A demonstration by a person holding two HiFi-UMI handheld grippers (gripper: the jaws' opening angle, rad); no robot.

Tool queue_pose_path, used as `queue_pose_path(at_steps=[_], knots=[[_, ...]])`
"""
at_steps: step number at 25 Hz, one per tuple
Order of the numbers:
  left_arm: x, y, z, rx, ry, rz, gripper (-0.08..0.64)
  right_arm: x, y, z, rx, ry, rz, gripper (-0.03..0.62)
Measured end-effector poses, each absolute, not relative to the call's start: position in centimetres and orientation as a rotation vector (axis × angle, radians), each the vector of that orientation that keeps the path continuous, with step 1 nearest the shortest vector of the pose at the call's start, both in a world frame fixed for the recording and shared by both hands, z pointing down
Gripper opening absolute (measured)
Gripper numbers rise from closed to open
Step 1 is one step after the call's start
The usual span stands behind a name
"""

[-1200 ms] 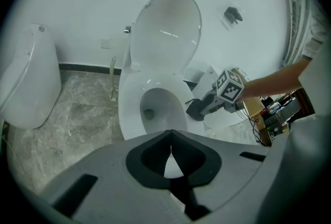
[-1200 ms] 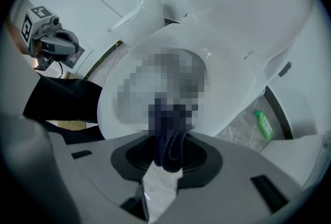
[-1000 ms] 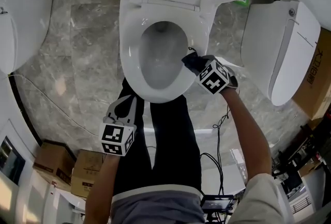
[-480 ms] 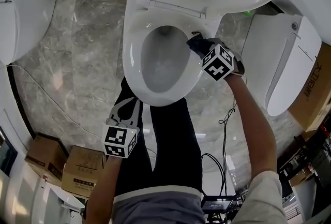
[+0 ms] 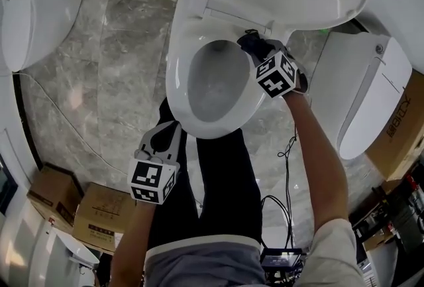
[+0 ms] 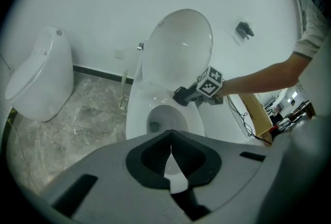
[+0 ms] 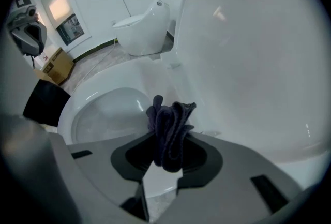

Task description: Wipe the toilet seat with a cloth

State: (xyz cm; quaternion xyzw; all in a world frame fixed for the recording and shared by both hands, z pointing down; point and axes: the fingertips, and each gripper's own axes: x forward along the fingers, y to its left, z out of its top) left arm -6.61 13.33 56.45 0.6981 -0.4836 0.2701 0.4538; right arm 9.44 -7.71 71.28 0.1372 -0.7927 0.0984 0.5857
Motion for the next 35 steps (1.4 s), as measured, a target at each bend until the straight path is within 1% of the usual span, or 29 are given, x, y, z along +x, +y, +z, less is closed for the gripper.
queue_pose_path(at_steps=[3, 10, 16, 21, 25, 30, 35], knots=[[-7.8, 11.2, 54.5, 1.75, -1.223, 0.631, 0.009, 8.6, -8.5, 69.8, 0.411, -1.892, 0.279, 0.103], [-10.3, 7.9, 50.3, 1.795, -1.267, 0.616, 0.009, 9.2, -7.7, 65.7, 0.614, -1.925, 0.543, 0.103], [-11.4, 7.0, 46.8, 1.85, -1.242, 0.624, 0.009, 10.3, -6.9, 61.9, 0.741, -1.94, 0.647, 0.103], [-13.3, 6.2, 43.1, 1.875, -1.256, 0.604, 0.009, 11.4, -6.1, 56.9, 0.859, -1.966, 0.699, 0.103], [-12.9, 5.2, 39.4, 1.924, -1.251, 0.556, 0.009, 12.2, -5.1, 52.1, 0.942, -1.982, 0.722, 0.103], [-10.1, 4.3, 34.3, 2.035, -1.166, 0.503, 0.009, 13.9, -3.4, 45.2, 1.073, -2.016, 0.707, 0.103], [-8.3, 4.4, 29.4, 2.152, -1.101, 0.481, 0.009, 13.8, -1.0, 38.2, 1.156, -2.085, 0.722, 0.103]])
